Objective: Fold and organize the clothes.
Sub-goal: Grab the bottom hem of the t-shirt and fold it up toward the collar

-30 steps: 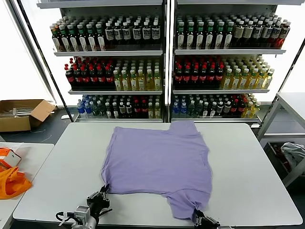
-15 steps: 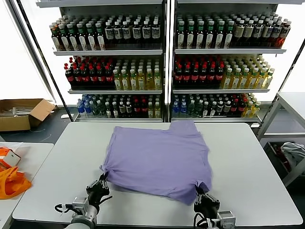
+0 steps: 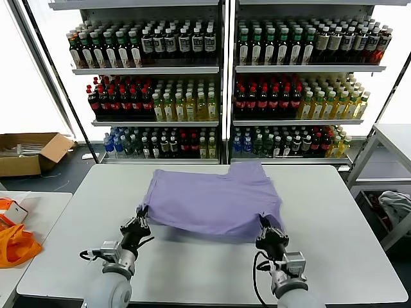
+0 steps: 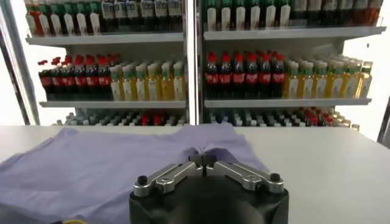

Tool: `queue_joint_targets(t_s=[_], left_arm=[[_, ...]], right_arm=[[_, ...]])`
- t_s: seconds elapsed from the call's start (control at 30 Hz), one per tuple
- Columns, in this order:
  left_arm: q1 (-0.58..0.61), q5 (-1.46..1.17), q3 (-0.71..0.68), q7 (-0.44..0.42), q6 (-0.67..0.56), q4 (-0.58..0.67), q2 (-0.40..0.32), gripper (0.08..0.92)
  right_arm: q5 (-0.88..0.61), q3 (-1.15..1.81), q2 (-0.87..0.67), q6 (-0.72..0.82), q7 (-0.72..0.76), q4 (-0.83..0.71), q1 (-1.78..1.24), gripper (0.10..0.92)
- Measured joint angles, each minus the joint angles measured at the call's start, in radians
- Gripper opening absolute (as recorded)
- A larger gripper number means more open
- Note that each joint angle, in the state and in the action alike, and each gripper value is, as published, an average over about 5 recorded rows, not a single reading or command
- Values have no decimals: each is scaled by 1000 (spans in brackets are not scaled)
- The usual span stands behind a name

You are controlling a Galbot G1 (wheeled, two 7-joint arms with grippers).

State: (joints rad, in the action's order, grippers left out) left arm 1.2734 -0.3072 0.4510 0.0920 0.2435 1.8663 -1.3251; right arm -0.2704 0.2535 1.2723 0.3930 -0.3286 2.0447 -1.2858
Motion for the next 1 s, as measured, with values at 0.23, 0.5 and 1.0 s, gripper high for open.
queue_joint_targets(t_s=[0.23, 0.5, 1.0], left_arm=[[-82, -18, -15, -2, -7, -99, -1, 91], [-123, -26, -24, -1, -2, -158, 2, 113], [-109, -35, -16, 11, 56, -114, 18, 532]], right_arm=[[13, -3, 15, 4, 13, -95, 72, 106], [20, -5, 31, 19, 22, -157, 117, 240], [-109, 27, 67, -12, -61, -154, 149, 699]])
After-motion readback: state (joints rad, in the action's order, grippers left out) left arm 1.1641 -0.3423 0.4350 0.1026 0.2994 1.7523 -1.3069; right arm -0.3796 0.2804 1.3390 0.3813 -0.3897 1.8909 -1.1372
